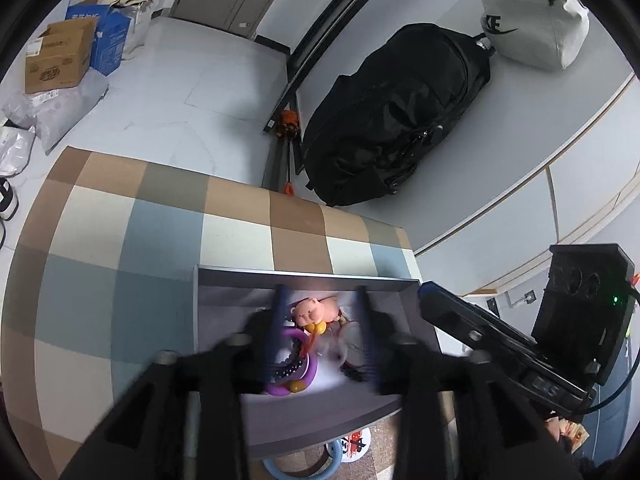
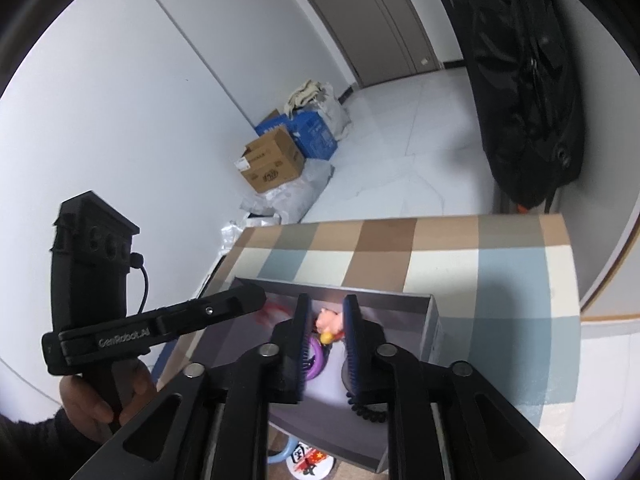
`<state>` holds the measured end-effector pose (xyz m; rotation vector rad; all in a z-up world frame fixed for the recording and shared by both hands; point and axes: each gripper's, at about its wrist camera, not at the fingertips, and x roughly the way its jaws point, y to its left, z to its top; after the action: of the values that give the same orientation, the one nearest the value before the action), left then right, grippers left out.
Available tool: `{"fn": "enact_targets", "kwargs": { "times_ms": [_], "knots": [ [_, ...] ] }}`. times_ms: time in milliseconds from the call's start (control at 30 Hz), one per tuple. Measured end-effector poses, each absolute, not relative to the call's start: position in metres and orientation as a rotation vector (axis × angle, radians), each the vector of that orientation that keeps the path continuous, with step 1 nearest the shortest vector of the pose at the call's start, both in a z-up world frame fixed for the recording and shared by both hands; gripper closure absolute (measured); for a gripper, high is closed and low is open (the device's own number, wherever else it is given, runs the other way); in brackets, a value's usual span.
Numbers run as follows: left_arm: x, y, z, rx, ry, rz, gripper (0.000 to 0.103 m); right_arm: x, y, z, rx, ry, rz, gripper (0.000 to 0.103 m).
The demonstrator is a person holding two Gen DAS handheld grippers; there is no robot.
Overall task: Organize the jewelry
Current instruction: 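Withdraw both tools from the box toward the blue ring and China badge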
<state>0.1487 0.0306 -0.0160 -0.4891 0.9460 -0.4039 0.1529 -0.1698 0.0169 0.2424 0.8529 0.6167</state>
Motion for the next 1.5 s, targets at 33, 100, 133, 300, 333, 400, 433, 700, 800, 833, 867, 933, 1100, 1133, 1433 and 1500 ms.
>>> {"fn": "enact_targets", "kwargs": {
  "times_ms": [33, 100, 133, 300, 333, 400, 433, 700, 800, 833, 867, 933, 1100, 1133, 1433, 1500],
  "knots": [
    [0.147, 0.031, -0.015, -0.497, 0.939, -0.397, 0.049, 0.151, -0.172, 0.019, 0.245, 0.841, 0.615, 0.056],
    [0.142, 0.031, -0.011, -0.492, 0.919, -0.402, 0.045, 0.147, -0.175, 0.022, 0.254, 0.820, 0.606, 0.038],
    [0.139, 0.029, -0.009, -0.471, 0.914, -0.390, 0.045, 0.145, -0.177, 0.024, 0.254, 0.810, 0.604, 0.034],
    [0.129, 0.025, -0.005, -0.368, 0.901, -0.309, 0.045, 0.137, -0.182, 0.031, 0.234, 0.780, 0.581, 0.016],
    [0.127, 0.025, -0.006, -0.355, 0.907, -0.288, 0.045, 0.134, -0.182, 0.032, 0.226, 0.776, 0.571, 0.012],
    [0.122, 0.027, -0.007, -0.335, 0.916, -0.242, 0.045, 0.130, -0.185, 0.032, 0.218, 0.771, 0.552, 0.006],
    [0.119, 0.027, -0.007, -0.326, 0.921, -0.219, 0.045, 0.127, -0.186, 0.032, 0.216, 0.766, 0.542, 0.002],
    [0.091, 0.026, 0.005, -0.261, 0.846, -0.146, 0.028, 0.108, -0.192, 0.035, 0.180, 0.740, 0.494, 0.000],
    [0.083, 0.024, 0.005, -0.236, 0.836, -0.131, 0.027, 0.100, -0.191, 0.037, 0.151, 0.731, 0.483, 0.000],
    [0.080, 0.024, 0.005, -0.232, 0.833, -0.124, 0.027, 0.097, -0.191, 0.037, 0.141, 0.730, 0.482, 0.000],
    [0.077, 0.024, 0.004, -0.224, 0.830, -0.111, 0.027, 0.095, -0.190, 0.037, 0.134, 0.729, 0.482, 0.000],
    [0.071, 0.023, 0.003, -0.206, 0.827, -0.071, 0.020, 0.089, -0.190, 0.037, 0.121, 0.727, 0.481, 0.000],
    [0.061, 0.021, -0.002, -0.184, 0.828, -0.070, 0.017, 0.079, -0.187, 0.035, 0.112, 0.751, 0.488, 0.000],
    [0.060, 0.020, -0.003, -0.173, 0.831, -0.071, 0.017, 0.076, -0.186, 0.034, 0.106, 0.752, 0.485, 0.000],
    [0.055, 0.010, -0.019, -0.153, 0.906, -0.137, 0.017, 0.062, -0.181, 0.031, 0.032, 0.791, 0.454, 0.000],
    [0.053, 0.005, -0.021, -0.134, 0.918, -0.148, 0.017, 0.059, -0.181, 0.032, 0.020, 0.791, 0.450, 0.000]
  ]
}}
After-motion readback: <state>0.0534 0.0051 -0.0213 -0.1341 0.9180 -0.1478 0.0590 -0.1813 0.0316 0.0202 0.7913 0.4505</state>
